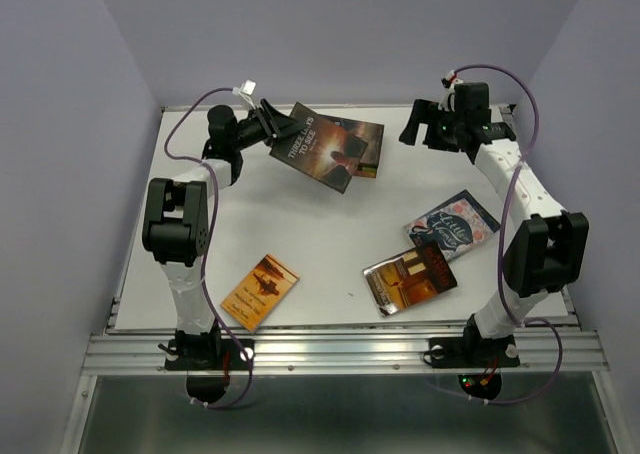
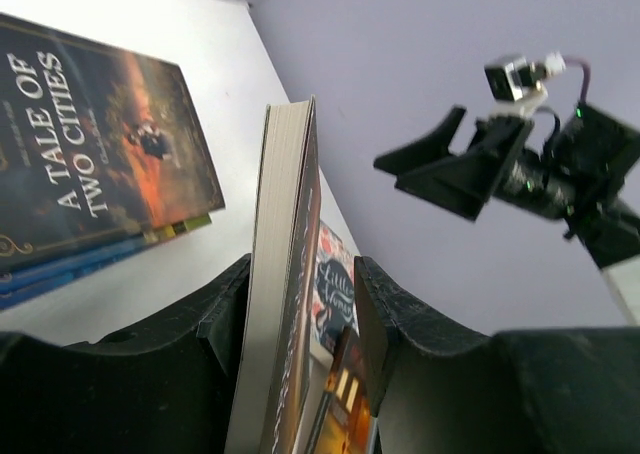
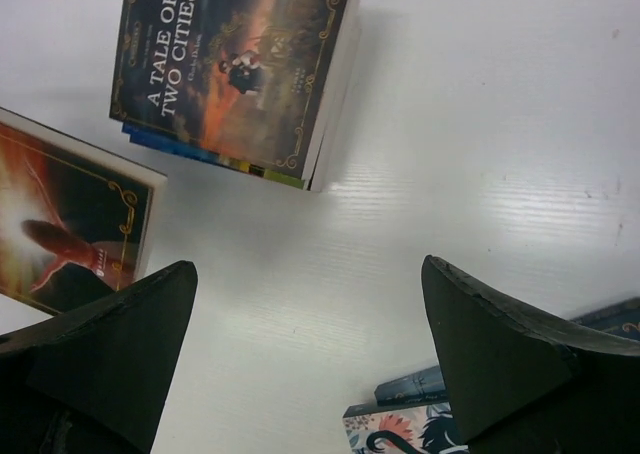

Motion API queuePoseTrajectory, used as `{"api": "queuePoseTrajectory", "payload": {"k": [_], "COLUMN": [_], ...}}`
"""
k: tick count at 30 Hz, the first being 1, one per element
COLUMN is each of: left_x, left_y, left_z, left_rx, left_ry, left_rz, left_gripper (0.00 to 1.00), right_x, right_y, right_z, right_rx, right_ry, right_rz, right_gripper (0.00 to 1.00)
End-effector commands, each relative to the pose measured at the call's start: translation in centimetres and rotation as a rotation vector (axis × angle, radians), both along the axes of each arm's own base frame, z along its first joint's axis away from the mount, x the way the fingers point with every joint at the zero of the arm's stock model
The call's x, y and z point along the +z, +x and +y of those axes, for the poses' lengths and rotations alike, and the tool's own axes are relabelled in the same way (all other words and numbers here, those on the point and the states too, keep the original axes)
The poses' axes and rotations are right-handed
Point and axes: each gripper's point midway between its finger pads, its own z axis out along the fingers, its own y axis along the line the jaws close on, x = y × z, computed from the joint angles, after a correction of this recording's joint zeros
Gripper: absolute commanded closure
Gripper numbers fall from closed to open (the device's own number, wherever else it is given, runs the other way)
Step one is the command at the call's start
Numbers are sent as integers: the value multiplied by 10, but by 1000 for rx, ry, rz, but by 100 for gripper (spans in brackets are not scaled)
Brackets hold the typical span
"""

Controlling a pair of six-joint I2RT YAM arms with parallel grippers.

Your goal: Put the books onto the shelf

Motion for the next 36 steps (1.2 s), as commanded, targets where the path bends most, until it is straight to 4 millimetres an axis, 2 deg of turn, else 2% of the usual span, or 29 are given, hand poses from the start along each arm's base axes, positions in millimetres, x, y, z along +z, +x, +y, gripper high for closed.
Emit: {"api": "queuePoseTrajectory", "payload": {"k": [1,2,5,8,9,10,11,12,14,15,17,18,20,21,23,24,27,34,35,36], "left_x": [52,60,44,45,33,31,41,31,33,24,27,22,25,16,14,2,-14,-38,-48,-46], "left_y": [29,35,56,73,82,86,91,99,108,116,124,128,132,134,140,143,148,146,145,146], "left_z": [8,7,2,-6,-8,-11,-16,-18,-23,-23,-25,-28,-32,-38,-42,-48,-56,-63,-62,-62], "left_rx": [156,167,176,202,218,214,206,215,222,247,274,288,282,279,285,289,276,255,267,286], "left_ry": [-38,-49,-84,-110,-112,-119,-143,-150,-165,-166,-173,-168,-170,-165,-149,-135,-116,-46,-22,4], "left_rz": [-70,-79,-5,16,43,50,52,74,88,100,93,93,84,101,97,112,131,130,157,131], "left_gripper": [100,100,100,100,100,100,100,100,100,100,100,100,100,100,100,100,100,100,100,100], "right_x": [35,33,35,33,31,32,32,32,35,34,34,32,31,31,30,31,30,23,22,18], "right_y": [8,6,2,-1,-2,-2,-3,-3,-5,-5,-5,-5,-5,-5,-6,-6,-6,-6,-5,-4], "right_z": [-24,-24,-20,-19,-19,-19,-18,-22,-22,-22,-21,-20,-19,-19,-19,-19,-19,-21,-21,-20], "right_rx": [-168,-170,-160,-162,-165,-165,-163,-169,-172,-170,-168,-167,-163,-161,-160,-160,-159,-166,-166,-162], "right_ry": [-17,-12,11,22,25,29,32,35,40,40,45,48,49,52,52,52,51,39,38,39], "right_rz": [-124,-119,-124,-116,-112,-113,-113,-110,-115,-115,-113,-108,-105,-104,-101,-103,-102,-90,-87,-79], "right_gripper": [0,0,0,0,0,0,0,0,0,0,0,0,0,0,0,0,0,0,0,0]}}
